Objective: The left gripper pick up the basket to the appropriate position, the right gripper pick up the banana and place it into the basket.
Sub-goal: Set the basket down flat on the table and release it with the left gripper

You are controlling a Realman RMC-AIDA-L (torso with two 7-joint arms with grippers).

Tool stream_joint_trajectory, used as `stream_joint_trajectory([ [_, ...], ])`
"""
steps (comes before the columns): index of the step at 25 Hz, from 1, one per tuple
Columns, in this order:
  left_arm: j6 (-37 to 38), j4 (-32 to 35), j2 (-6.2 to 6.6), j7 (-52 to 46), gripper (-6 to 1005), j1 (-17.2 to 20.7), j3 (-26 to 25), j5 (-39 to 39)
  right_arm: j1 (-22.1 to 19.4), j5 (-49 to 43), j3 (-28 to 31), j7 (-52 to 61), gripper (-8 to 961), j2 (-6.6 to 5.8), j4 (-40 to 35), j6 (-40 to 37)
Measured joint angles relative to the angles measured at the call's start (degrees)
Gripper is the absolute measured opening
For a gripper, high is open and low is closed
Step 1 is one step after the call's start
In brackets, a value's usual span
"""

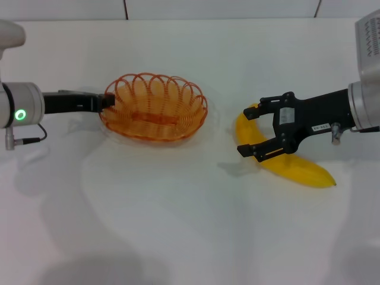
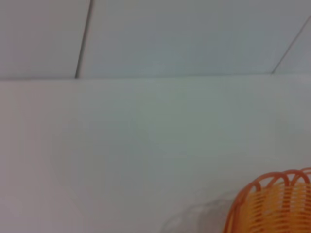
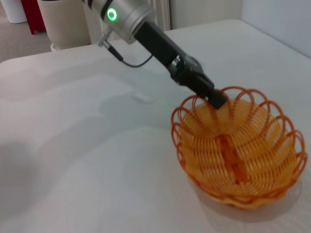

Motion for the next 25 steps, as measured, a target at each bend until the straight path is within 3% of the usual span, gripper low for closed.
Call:
stream_joint_trajectory([
  [15, -2.0, -1.0, -0.23, 0.6, 57, 0.3, 0.2, -1.5, 0.0, 0.0, 0.3, -0.9, 901, 0.0, 1.1, 0.3],
  [20, -1.7, -0.7, -0.21, 2.5, 121, 0.8, 0.3, -4.4, 0.0, 0.0, 0.0, -1.0, 901, 0.0, 1.5, 1.3],
  [25, 0.3, 0.9, -0.09, 5.9, 364, 2.2, 0.3, -8.0, -0.2, 0.1, 0.2, -1.0, 901, 0.0, 1.5, 1.4],
])
